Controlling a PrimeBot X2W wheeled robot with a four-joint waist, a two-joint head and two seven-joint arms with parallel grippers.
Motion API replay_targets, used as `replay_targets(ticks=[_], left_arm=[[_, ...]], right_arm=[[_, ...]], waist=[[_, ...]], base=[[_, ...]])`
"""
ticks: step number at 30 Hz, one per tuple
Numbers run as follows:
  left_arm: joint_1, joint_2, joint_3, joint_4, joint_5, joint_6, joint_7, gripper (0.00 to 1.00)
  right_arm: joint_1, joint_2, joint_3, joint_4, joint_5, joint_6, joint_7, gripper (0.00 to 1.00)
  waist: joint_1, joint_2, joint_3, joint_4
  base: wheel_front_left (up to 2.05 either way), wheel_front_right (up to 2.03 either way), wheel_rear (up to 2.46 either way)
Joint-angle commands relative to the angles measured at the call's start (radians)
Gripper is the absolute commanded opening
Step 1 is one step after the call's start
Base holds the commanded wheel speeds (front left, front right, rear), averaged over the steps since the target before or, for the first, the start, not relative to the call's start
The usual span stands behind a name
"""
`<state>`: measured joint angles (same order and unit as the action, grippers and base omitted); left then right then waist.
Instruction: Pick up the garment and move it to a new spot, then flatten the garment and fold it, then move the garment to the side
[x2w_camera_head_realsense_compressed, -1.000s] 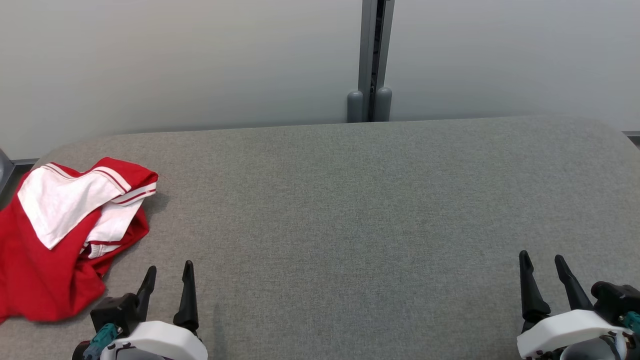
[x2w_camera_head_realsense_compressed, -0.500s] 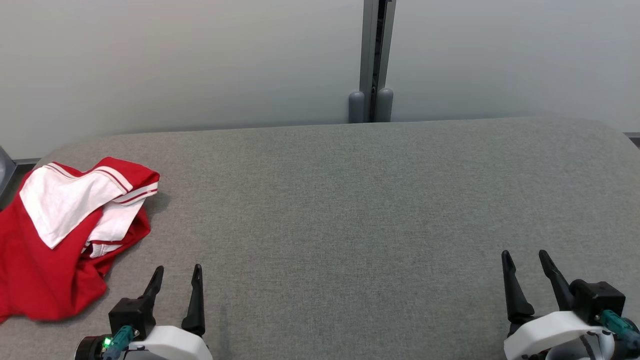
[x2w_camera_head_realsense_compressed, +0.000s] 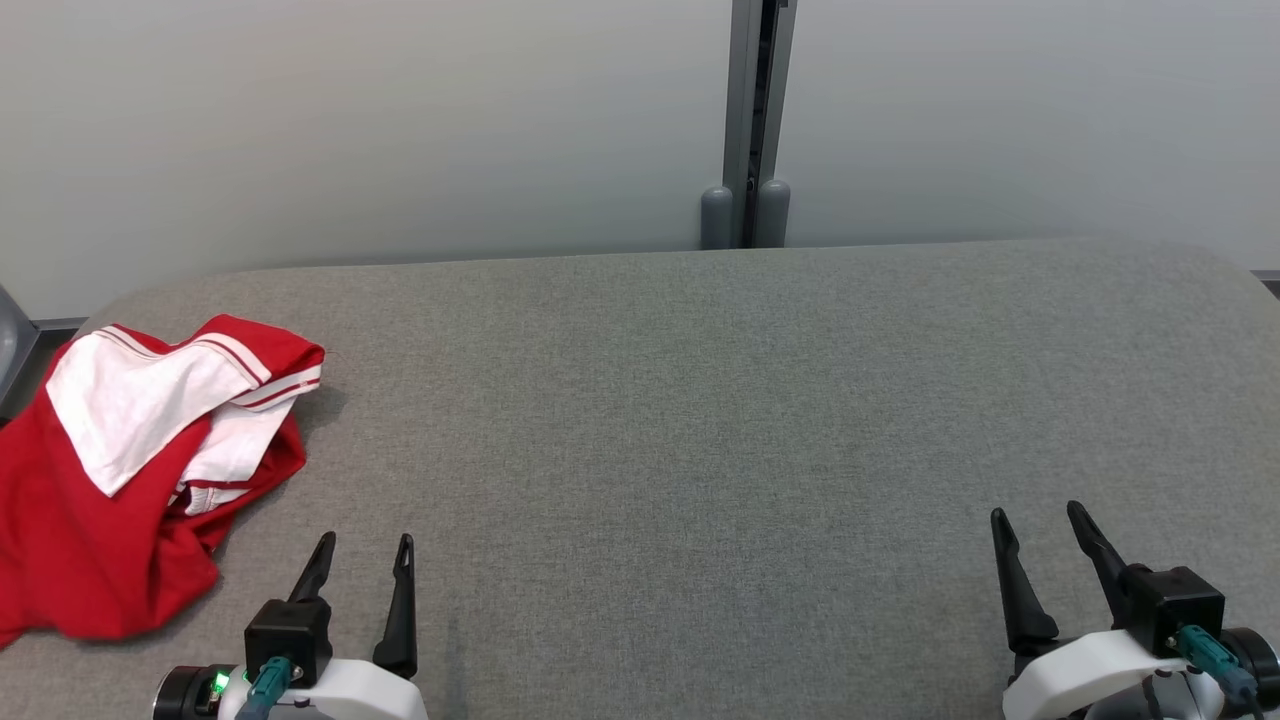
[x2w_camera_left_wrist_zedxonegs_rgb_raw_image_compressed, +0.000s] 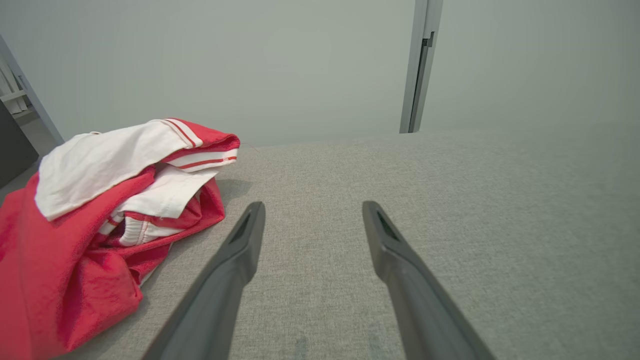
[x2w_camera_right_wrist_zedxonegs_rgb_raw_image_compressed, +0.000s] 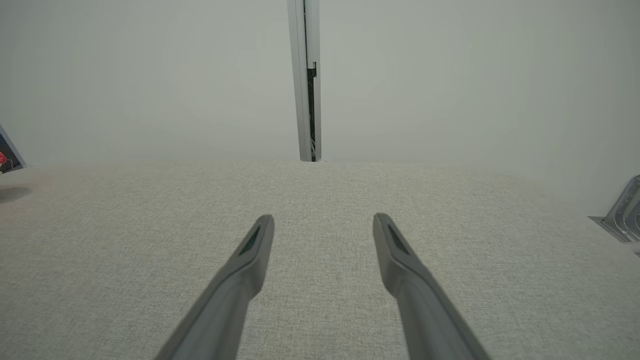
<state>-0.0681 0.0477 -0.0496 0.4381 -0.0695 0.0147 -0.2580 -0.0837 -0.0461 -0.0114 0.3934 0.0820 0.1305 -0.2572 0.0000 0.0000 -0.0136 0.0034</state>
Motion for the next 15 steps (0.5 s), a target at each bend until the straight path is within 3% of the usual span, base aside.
replay_targets(ticks=[1,7,15], left_arm=[[-0.012,0.005,-0.002,0.004,0.016,0.006,-0.008,1.0],[-0.015,0.005,-0.005,0.008,0.004,0.005,-0.007,1.0],[-0.026,0.005,0.003,0.02,-0.004,0.005,-0.007,1.0]], right_arm=[[-0.007,-0.009,-0.005,0.0,-0.018,0.0,-0.011,1.0],[0.008,-0.008,-0.016,-0.002,-0.016,0.0,-0.01,1.0],[0.014,-0.008,0.014,0.002,-0.005,0.0,-0.01,1.0]], waist=[[0.0,0.0,-0.001,0.003],[0.0,0.0,0.0,0.033],[0.0,0.0,0.009,0.146]], base=[[0.0,0.0,0.0],[0.0,0.0,0.0],[0.0,0.0,0.0]])
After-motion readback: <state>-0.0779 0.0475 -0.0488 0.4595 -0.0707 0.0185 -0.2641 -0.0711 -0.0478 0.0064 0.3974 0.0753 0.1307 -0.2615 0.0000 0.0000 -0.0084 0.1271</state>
